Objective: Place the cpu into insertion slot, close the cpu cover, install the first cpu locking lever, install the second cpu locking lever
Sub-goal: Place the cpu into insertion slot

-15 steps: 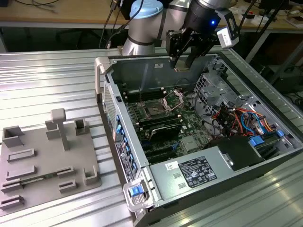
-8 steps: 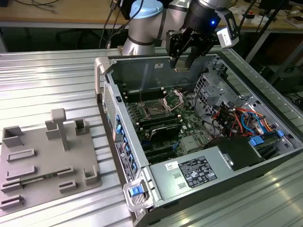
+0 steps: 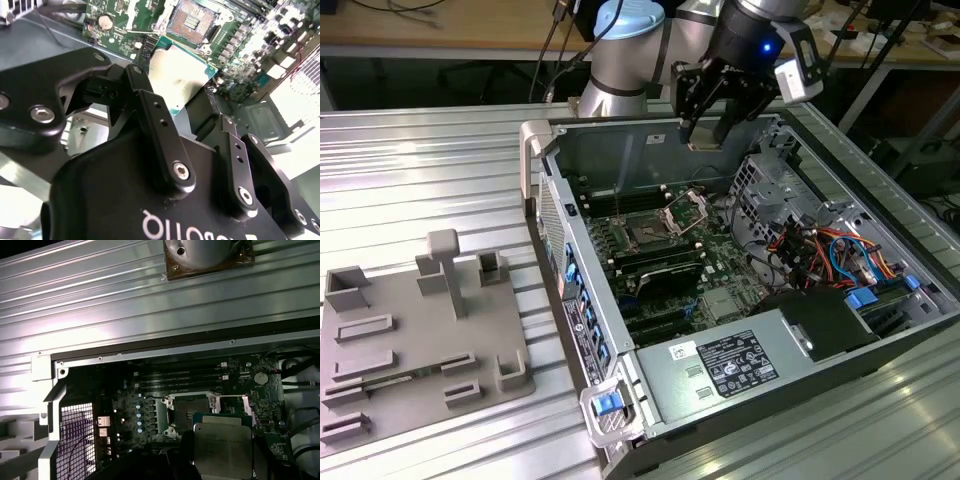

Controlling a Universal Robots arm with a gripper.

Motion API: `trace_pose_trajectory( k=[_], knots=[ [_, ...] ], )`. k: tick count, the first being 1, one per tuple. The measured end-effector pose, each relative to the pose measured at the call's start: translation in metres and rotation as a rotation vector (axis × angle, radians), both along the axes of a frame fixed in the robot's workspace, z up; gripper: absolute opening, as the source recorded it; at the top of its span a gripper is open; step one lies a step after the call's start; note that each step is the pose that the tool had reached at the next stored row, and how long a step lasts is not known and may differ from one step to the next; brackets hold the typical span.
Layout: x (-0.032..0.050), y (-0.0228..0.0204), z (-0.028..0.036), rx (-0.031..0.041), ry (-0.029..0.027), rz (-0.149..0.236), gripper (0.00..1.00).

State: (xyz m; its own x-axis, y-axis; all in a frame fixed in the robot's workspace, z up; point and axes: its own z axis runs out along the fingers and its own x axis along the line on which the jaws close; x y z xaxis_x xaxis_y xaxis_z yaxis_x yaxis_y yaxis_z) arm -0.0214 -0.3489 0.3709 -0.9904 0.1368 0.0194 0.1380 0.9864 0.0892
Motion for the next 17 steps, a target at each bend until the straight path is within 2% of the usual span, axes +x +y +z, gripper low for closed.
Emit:
trace_pose_trajectory(
  k=[4,17],
  knots=[
    [-0.0009,0.0,-0.0004,0.0002,-0.0001,-0.043,0.55],
    [-0.0031,0.0,-0.0004,0.0002,-0.0001,-0.049,0.55]
  ],
)
